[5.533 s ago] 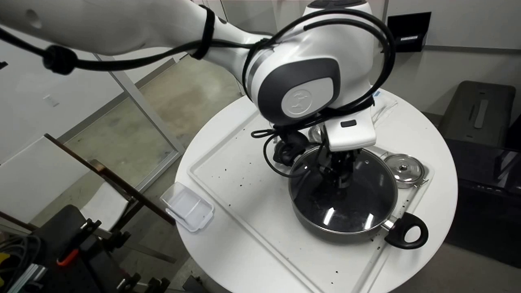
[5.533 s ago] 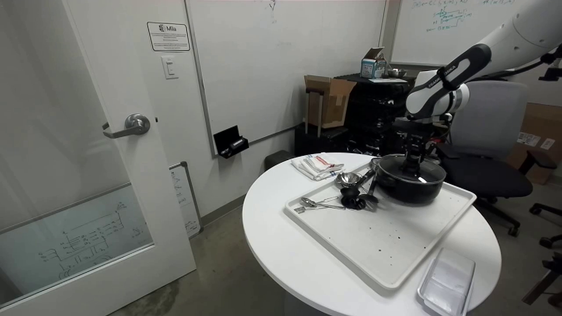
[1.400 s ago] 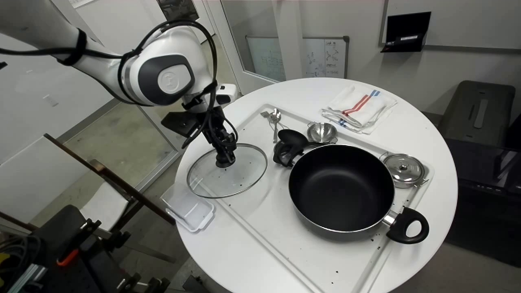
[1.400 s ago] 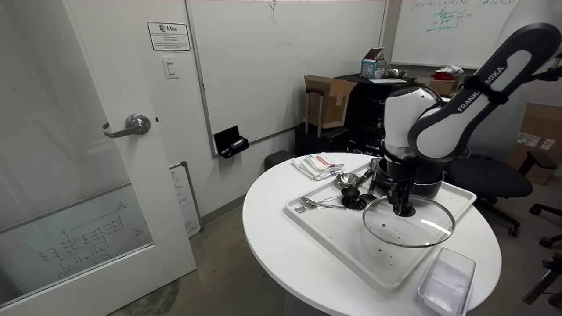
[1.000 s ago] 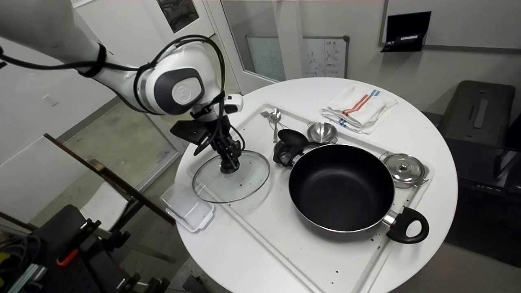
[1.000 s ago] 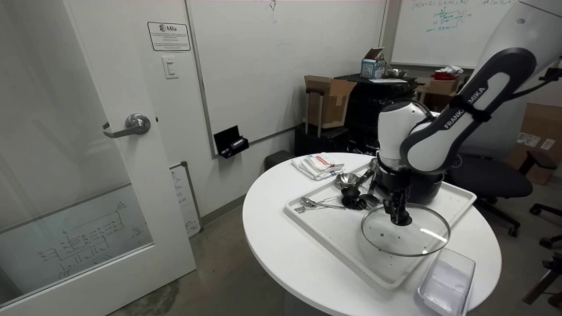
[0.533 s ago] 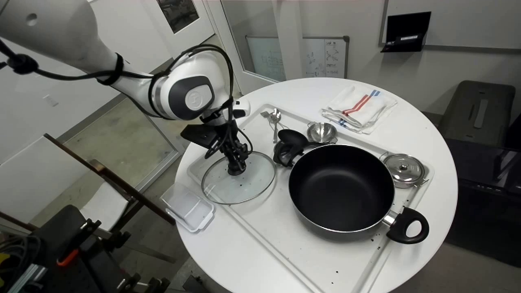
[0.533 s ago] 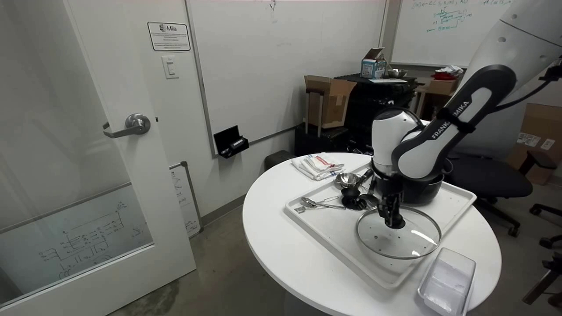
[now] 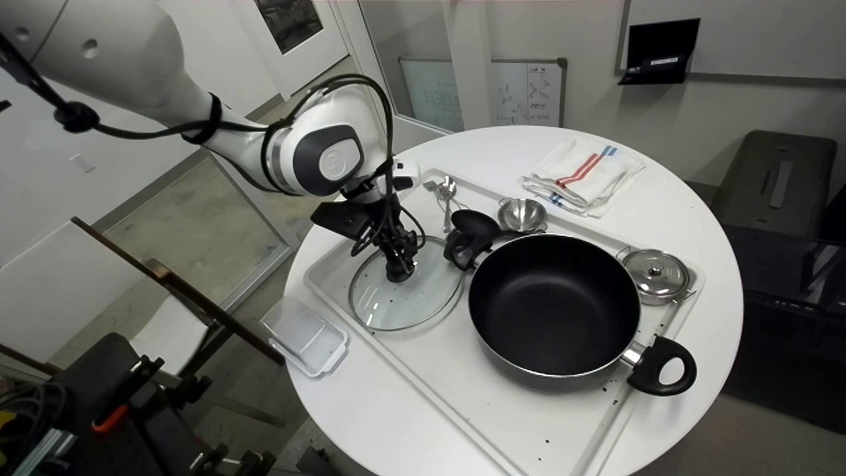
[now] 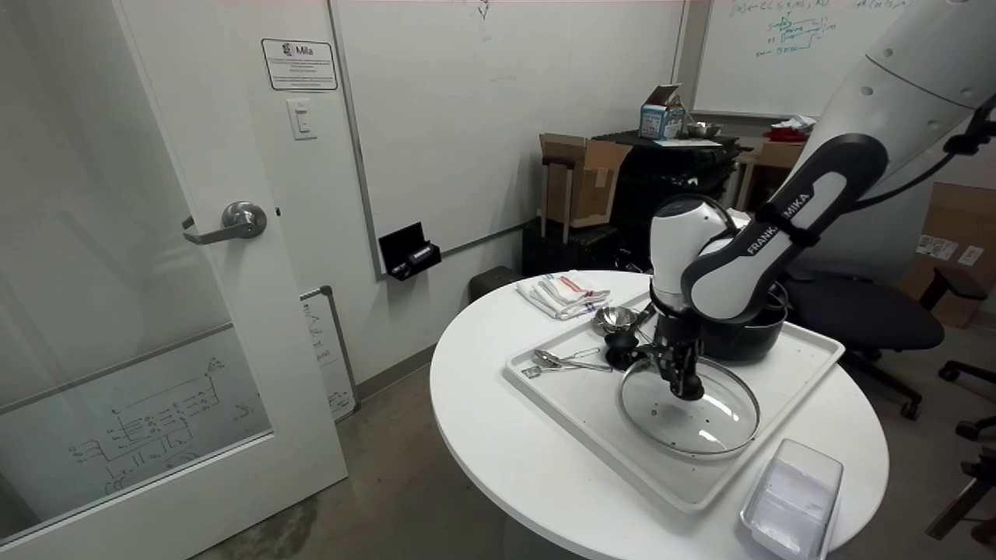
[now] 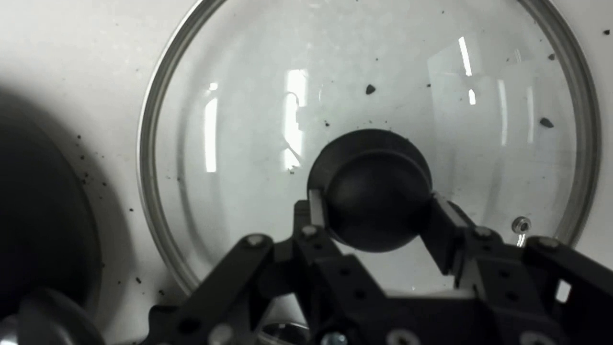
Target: Remove the glass lid from the black pot.
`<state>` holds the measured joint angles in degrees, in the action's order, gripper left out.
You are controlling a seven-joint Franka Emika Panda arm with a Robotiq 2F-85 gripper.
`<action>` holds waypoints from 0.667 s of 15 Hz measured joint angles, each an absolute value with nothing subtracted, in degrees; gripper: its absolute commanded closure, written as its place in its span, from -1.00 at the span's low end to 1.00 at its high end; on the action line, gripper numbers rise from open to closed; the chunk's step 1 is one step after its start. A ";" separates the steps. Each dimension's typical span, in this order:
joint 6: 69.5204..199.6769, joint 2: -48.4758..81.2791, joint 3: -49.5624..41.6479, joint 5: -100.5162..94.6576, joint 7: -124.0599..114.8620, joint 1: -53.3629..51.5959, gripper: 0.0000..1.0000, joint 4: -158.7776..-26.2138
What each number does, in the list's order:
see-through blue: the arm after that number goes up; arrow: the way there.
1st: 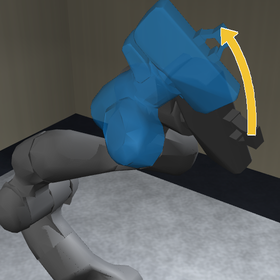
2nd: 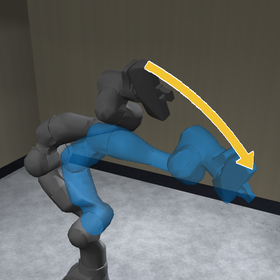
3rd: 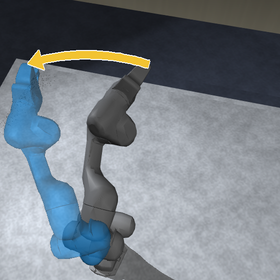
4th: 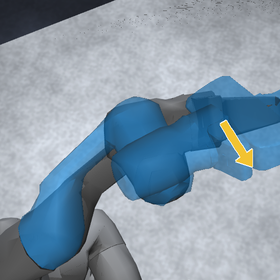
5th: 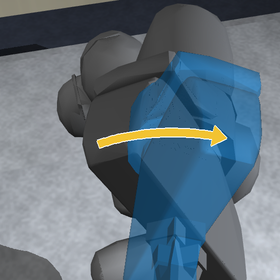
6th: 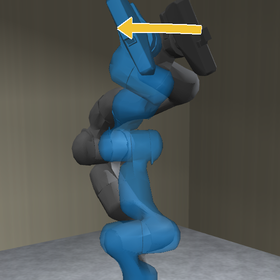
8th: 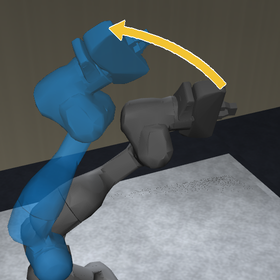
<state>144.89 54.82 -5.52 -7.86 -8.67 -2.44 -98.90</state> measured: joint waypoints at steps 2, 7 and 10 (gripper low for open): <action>144.87 55.13 -5.60 -7.86 -8.67 -2.44 0.14 -98.37; 144.86 55.69 -6.07 -7.86 -8.71 -2.46 -0.92 -97.80; 144.86 56.09 -6.45 -7.86 -8.71 -2.46 -1.00 -97.55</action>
<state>144.86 56.09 -6.45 -7.86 -8.71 -2.46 -97.55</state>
